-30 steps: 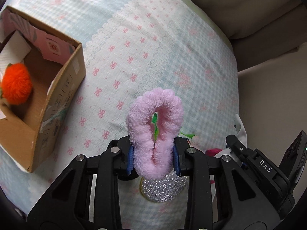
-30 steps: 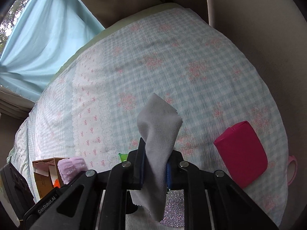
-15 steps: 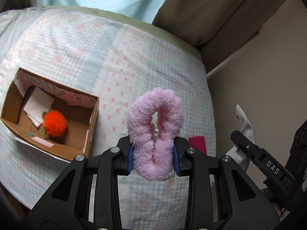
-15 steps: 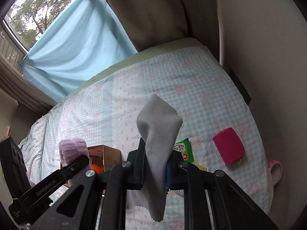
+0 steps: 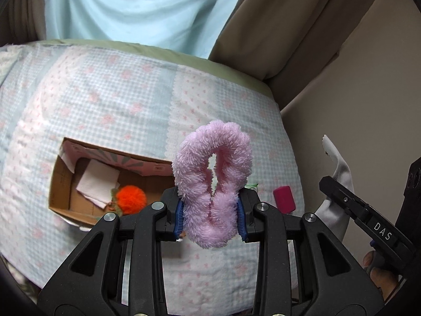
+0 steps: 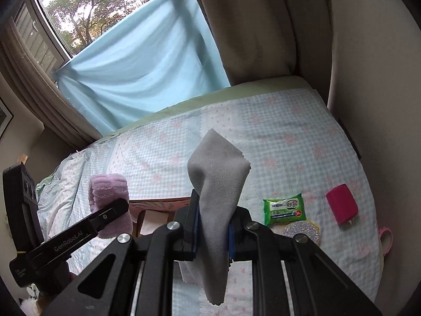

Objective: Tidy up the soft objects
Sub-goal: 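Carry the pink scrunchie and grey cloth over the box with both tools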

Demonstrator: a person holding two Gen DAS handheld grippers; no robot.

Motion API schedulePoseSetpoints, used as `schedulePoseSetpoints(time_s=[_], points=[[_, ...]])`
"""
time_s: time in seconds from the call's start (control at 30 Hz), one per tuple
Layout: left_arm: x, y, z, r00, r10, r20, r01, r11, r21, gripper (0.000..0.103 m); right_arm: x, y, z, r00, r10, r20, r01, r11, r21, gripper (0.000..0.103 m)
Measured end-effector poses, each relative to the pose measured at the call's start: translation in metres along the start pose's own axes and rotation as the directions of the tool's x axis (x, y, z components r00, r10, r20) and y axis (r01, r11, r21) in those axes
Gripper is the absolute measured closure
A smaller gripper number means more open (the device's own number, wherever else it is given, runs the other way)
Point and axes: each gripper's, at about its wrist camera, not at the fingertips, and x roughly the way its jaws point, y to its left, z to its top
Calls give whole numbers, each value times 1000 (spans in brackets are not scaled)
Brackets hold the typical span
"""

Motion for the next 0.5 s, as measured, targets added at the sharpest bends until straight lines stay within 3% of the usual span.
schedulePoseSetpoints(time_s=[0.27, 0.5], points=[[-18, 105, 20, 997, 13, -77, -9, 998, 60, 75, 38, 94, -33, 1000, -17, -21, 18, 998, 56, 88], [6, 160, 27, 982, 66, -177, -38, 987, 158, 75, 83, 145, -45, 998, -31, -58, 36, 996, 79, 88]])
